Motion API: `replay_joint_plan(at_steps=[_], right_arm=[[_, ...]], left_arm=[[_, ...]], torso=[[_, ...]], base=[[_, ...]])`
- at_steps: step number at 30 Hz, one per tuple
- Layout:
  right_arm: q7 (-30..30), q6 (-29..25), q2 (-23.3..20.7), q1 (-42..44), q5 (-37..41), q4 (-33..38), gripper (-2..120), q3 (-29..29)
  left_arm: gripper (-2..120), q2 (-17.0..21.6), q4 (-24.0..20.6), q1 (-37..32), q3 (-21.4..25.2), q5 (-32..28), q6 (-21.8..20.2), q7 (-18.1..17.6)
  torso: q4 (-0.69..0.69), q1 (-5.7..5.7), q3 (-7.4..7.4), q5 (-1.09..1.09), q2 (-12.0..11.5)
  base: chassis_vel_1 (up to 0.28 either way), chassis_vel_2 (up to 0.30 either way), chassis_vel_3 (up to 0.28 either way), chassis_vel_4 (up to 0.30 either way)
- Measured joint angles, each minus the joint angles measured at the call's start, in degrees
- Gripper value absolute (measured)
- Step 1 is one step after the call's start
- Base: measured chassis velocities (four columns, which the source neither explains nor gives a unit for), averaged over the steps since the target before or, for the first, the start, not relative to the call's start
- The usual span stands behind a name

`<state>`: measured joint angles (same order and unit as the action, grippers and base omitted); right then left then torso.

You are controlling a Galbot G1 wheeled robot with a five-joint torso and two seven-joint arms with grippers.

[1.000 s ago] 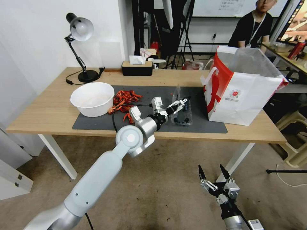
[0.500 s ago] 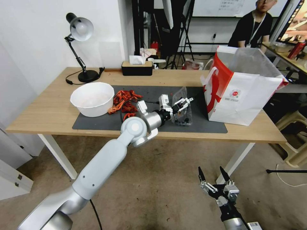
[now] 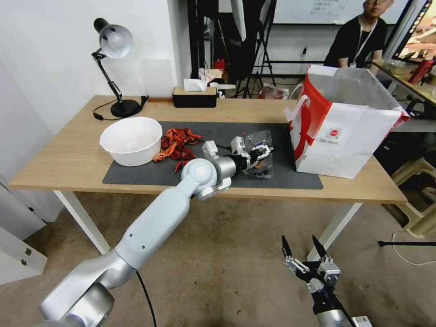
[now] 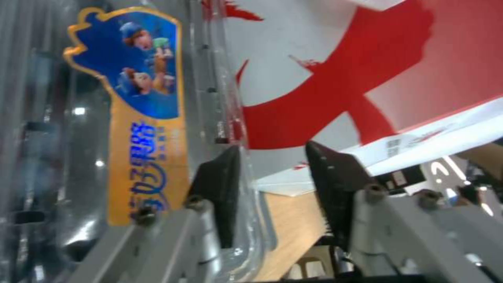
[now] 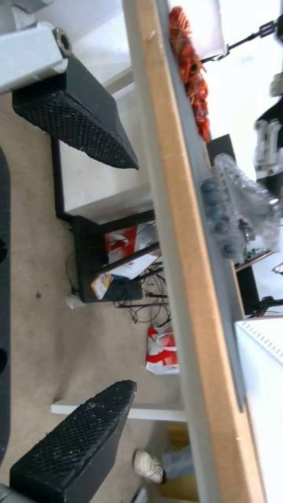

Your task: Close the takeout container lid, then place the container into the takeout bag.

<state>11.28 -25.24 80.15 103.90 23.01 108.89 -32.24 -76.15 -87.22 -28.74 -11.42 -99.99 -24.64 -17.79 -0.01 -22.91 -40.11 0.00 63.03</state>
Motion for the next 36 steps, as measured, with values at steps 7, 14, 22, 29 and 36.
replay_joint_plan(at_steps=[7, 14, 22, 29, 36], right_arm=[[0.4, 1.4, -0.5, -0.2, 1.3, 2.7, 100, -0.4], [1.0, 8.6, -4.4, -2.0, 9.6, 9.1, 100, -2.2], [-3.1, 21.8, -11.6, -9.5, 34.8, 16.1, 100, -4.1], [-13.8, 31.8, -15.2, -18.7, 51.5, 17.1, 100, -3.8], [-22.1, 36.6, -16.3, -29.5, 60.1, 12.0, 100, -0.8]], left_arm=[[8, 0.0, 1.2, 0.6, -0.6, 0.9, -0.4, -1.7], [0, 0.5, 1.2, 0.7, -1.2, 2.1, -1.7, -3.3], [0, 0.9, 1.1, 0.7, -1.2, 2.5, -1.8, -3.4], [0, 1.6, 0.7, 0.4, -0.8, 2.5, -1.9, -3.4], [0, 1.9, 0.5, -0.2, -0.4, 2.7, -1.9, -3.4]], torso=[[0.00, -0.01, 0.00, 0.00, 0.0], [0.01, -0.01, 0.00, 0.00, 0.0], [0.01, -0.01, 0.00, 0.00, 0.0], [0.01, -0.01, 0.00, 0.00, 0.0], [0.00, -0.02, 0.00, 0.00, 0.0]], base=[[0.000, 0.000, 0.000, 0.000], [0.000, 0.000, 0.000, 0.000], [0.000, 0.000, 0.000, 0.000], [0.000, 0.000, 0.000, 0.000], [0.000, 0.000, 0.000, 0.000]])
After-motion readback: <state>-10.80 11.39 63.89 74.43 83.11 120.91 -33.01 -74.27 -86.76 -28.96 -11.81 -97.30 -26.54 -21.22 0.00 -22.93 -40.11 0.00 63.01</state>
